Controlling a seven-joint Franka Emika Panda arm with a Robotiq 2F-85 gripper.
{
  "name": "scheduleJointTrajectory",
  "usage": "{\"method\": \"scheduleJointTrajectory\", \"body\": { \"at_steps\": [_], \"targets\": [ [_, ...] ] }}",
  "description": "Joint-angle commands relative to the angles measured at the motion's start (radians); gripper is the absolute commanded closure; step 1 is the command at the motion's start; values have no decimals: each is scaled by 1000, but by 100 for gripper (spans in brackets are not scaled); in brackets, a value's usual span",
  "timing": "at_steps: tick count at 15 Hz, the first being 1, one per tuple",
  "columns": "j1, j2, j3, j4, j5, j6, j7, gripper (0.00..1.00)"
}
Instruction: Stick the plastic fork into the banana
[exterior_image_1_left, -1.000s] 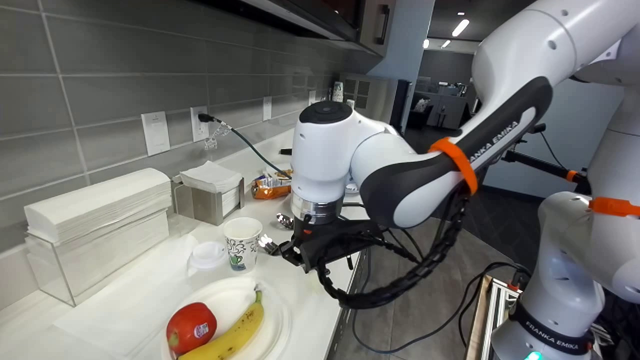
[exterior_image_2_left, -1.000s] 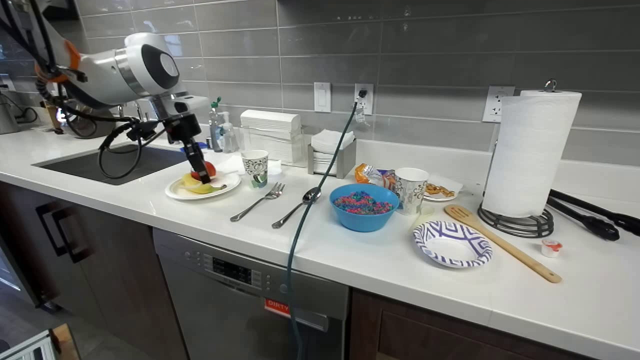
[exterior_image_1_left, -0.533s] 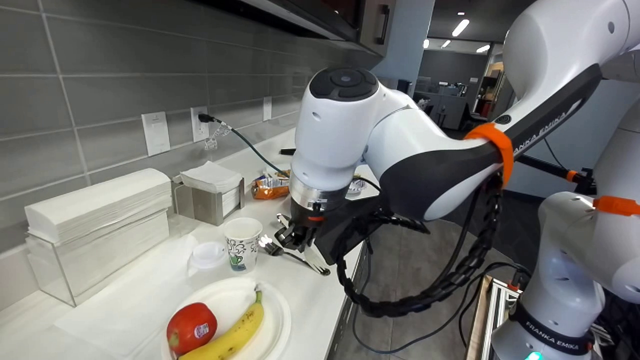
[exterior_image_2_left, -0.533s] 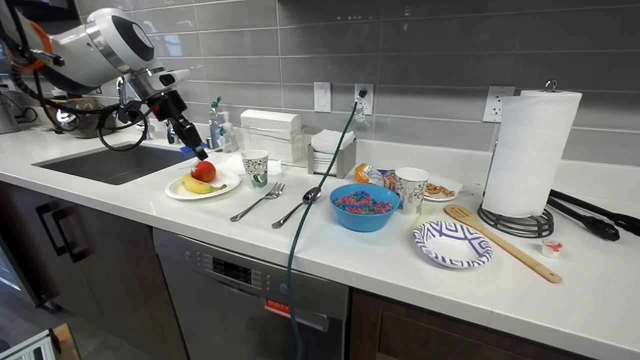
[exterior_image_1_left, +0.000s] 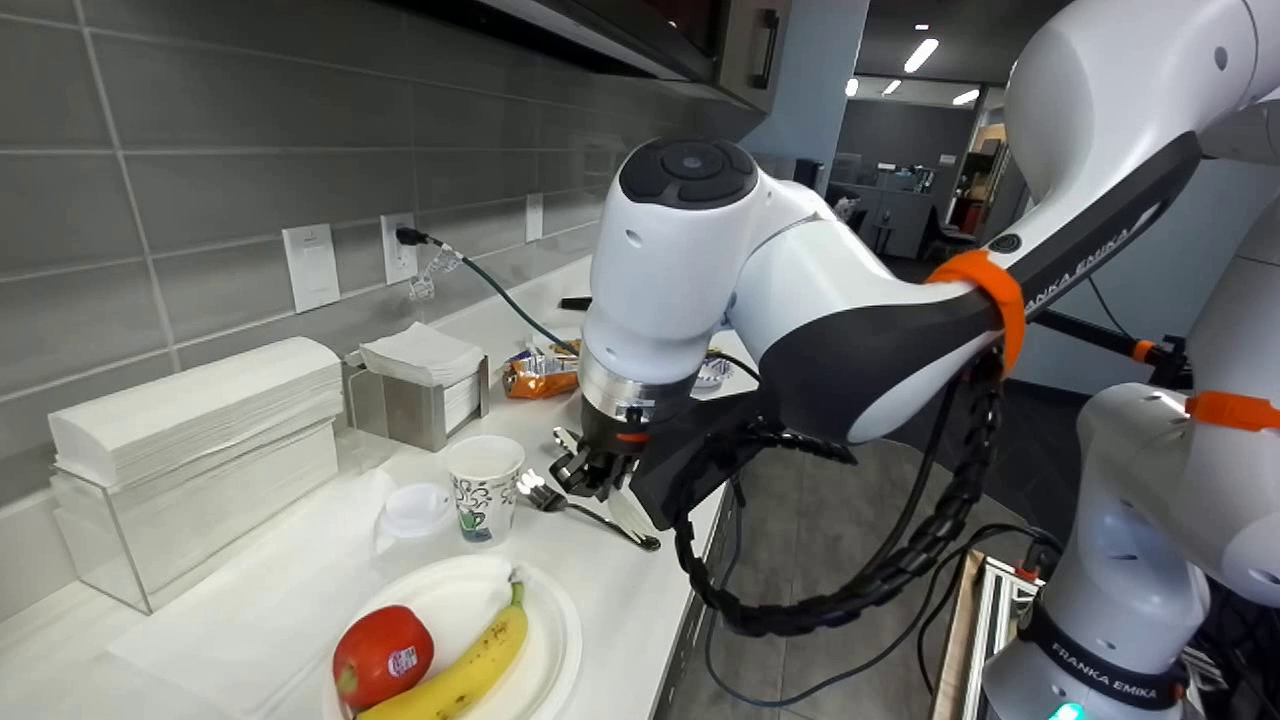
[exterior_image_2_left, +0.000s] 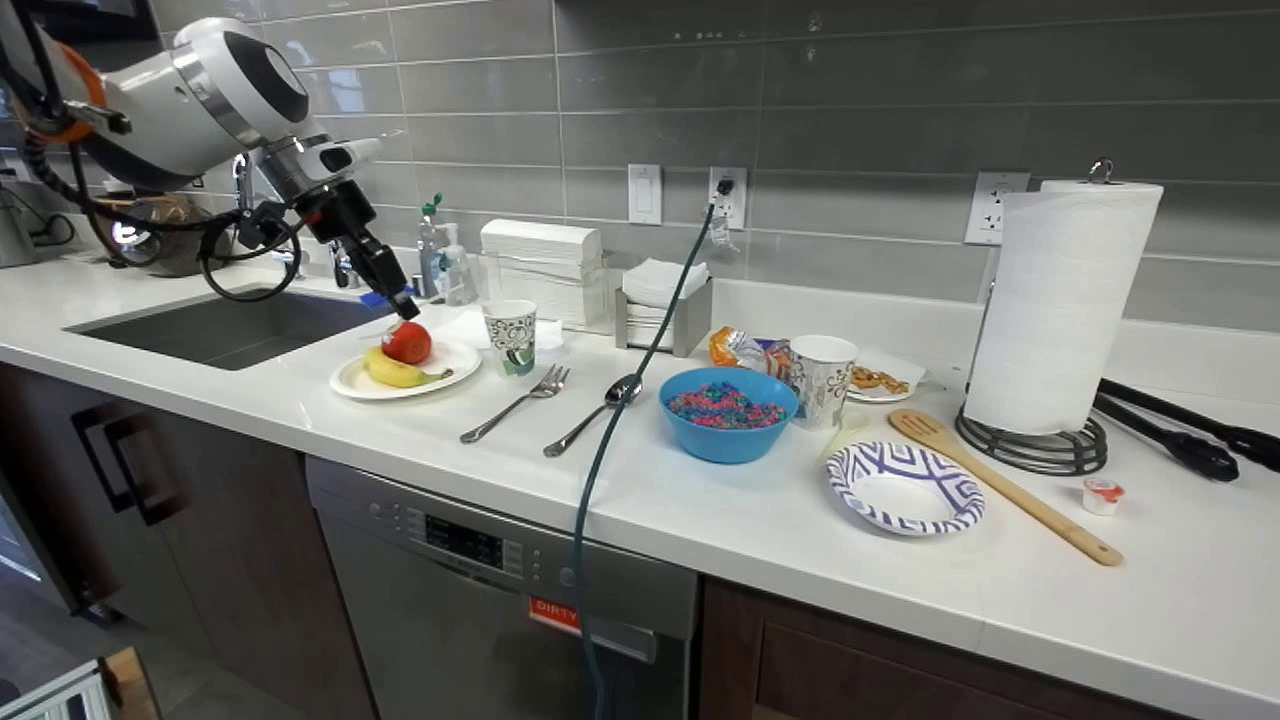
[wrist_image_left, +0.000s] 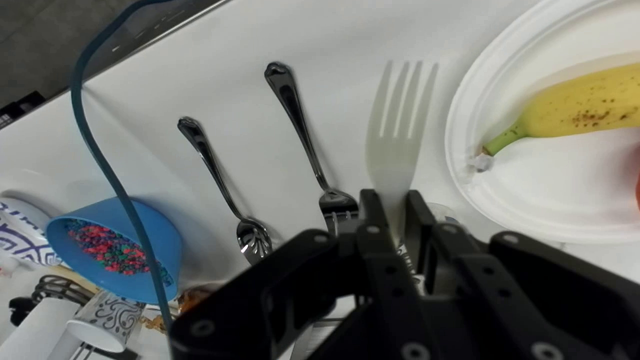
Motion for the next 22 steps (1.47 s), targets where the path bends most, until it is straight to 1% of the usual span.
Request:
{"method": "scheduleJointTrajectory", "body": {
  "at_steps": [1, 3, 7, 9, 11, 13, 15, 16, 17, 21, 22],
  "targets": [
    [-8, 21, 34, 13, -160, 28, 9, 96],
    [-6, 25, 43, 7, -250, 108, 31, 96],
    [-7, 44, 47, -3, -468, 332, 128, 96],
    [-12, 53, 39, -14, -596, 459, 207, 96],
    [-15, 72, 25, -18, -758, 589, 335, 96],
    [-15, 104, 17, -6, -915, 658, 462, 96],
    [-13, 136, 12, 2, -1024, 661, 555, 96],
    [-11, 100, 20, -9, -934, 633, 468, 96],
    [-11, 110, 19, -9, -948, 633, 483, 85],
    [-11, 108, 19, -2, -946, 633, 479, 85],
    [-11, 107, 19, -2, -946, 633, 479, 96]
  ]
}}
